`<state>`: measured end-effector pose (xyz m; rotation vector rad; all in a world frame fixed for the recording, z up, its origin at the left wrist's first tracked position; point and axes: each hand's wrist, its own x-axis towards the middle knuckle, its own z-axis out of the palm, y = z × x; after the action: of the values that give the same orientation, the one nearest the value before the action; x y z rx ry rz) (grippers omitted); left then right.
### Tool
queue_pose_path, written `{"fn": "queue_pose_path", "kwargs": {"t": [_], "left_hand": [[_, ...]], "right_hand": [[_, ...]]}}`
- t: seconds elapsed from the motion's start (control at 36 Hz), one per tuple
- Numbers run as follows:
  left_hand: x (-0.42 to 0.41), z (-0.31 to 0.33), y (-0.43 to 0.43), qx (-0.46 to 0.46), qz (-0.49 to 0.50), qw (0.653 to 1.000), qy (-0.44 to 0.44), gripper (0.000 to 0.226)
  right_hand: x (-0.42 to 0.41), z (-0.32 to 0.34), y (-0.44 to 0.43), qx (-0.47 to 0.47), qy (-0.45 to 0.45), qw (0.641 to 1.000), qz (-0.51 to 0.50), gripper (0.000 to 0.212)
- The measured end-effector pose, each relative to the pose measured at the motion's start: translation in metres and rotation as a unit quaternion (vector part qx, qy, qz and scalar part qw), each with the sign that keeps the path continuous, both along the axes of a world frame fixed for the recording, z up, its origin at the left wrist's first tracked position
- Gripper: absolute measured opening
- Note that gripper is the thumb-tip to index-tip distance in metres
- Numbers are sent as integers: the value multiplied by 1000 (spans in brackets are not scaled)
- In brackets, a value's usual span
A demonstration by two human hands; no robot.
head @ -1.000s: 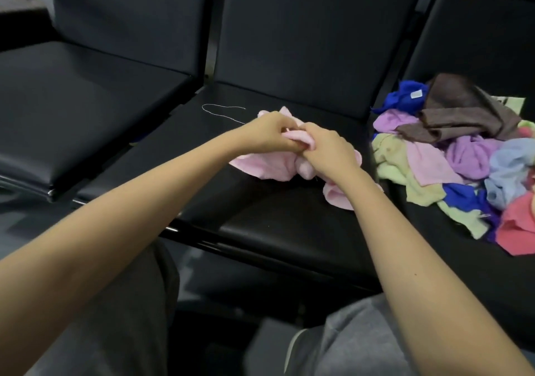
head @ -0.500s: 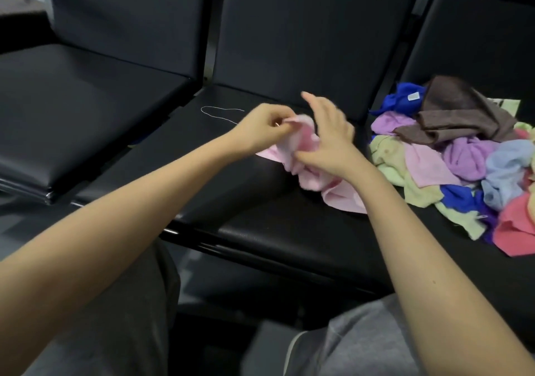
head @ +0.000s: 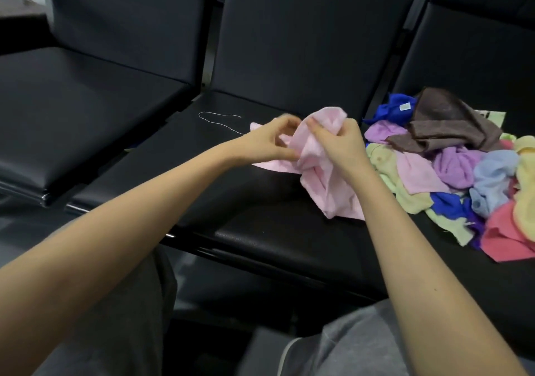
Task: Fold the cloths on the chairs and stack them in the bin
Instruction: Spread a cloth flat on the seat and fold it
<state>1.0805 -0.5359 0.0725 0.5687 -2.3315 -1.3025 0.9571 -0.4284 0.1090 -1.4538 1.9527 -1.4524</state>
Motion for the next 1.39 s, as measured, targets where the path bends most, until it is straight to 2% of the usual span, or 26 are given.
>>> {"fn": "queue_pose_path", "kwargs": {"t": [0.08, 0.17, 0.22, 0.28, 0.36, 0.44, 0.5, 0.53, 0.58, 0.61, 0.67, 0.69, 0.75, 0.81, 0.86, 0.94, 1.0, 1.06, 1.11, 1.14, 1.17, 1.19, 1.25, 1.28, 1.33, 1.39], "left_hand": [[-2, -11, -3, -45, -13, 994, -102, 12], [-6, -12, -3, -53, 35, 993, -103, 16], [-9, -11, -8, -78, 87, 992, -53, 18], [-8, -11, -18, -116, 171, 978, 22, 28], [-6, 0, -27, -107, 271, 941, 174, 26], [-7, 26, -20, -111, 299, 887, 334, 28], [-7, 36, -16, -136, 302, 872, 361, 35], [-6, 37, -16, -141, 294, 877, 354, 39], [-3, 34, -19, -150, 254, 909, 295, 44], [1, 32, -20, -164, 219, 933, 234, 44], [9, 26, -24, -200, 140, 969, 33, 41], [14, 23, -26, -207, 101, 968, -99, 36], [23, 14, -33, -217, 54, 920, -321, 23], [28, 7, -36, -229, 37, 882, -411, 12], [29, 6, -35, -211, 54, 903, -371, 14], [27, 11, -37, -194, 141, 961, -140, 19], [25, 21, -31, -159, 193, 968, 5, 25], [23, 29, -22, -118, 195, 971, 76, 25], [22, 36, -11, -62, 170, 978, 101, 21], [22, 39, -8, -36, 151, 983, 98, 21], [23, 42, -3, -34, 132, 988, 69, 21], [25, 44, -1, -62, 106, 992, 8, 24], [29, 44, 1, -126, 49, 975, -178, 30], [31, 41, 2, -130, 23, 951, -278, 30], [31, 26, 4, -116, 6, 898, -424, 36], [27, 9, 1, -167, 45, 882, -437, 35]], "right_hand": [[-1, 7, 0, -52, -101, 993, -17, 24], [-8, 11, 0, -77, -154, 983, -71, 13], [-16, 12, 1, -86, -188, 972, -110, 33], [-23, 13, 1, -103, -220, 962, -128, 27], [-18, 12, 1, -108, -204, 965, -121, 19], [-11, 13, -2, -115, -201, 966, -115, 18], [-12, 15, -5, -127, -223, 958, -128, 18], [-14, 15, -6, -138, -240, 951, -140, 17], [-20, 14, -6, -151, -266, 938, -161, 23], [-23, 12, -6, -150, -273, 934, -172, 29], [-29, 8, -5, -132, -266, 935, -196, 44], [-31, 5, -4, -118, -252, 938, -209, 49], [-36, 3, -3, -93, -222, 943, -229, 52], [-40, 2, -2, -67, -202, 950, -229, 51], [-44, 1, 0, -32, -195, 955, -222, 52], [-47, 1, 3, -5, -195, 956, -220, 50], [-46, 4, 6, 6, -179, 960, -215, 47], [-42, 9, 11, 31, -123, 975, -180, 45], [-33, 16, 17, 99, -8, 990, -98, 36], [-29, 19, 20, 158, 67, 984, -51, 32], [-25, 23, 22, 229, 149, 962, -9, 32], [-23, 25, 24, 305, 227, 925, 24, 34], [-23, 17, 24, 418, 340, 840, 64, 46], [-26, 7, 21, 448, 367, 813, 60, 52], [-32, -18, 12, 455, 392, 799, 12, 44], [-34, -34, 7, 411, 404, 815, -56, 31]]}}
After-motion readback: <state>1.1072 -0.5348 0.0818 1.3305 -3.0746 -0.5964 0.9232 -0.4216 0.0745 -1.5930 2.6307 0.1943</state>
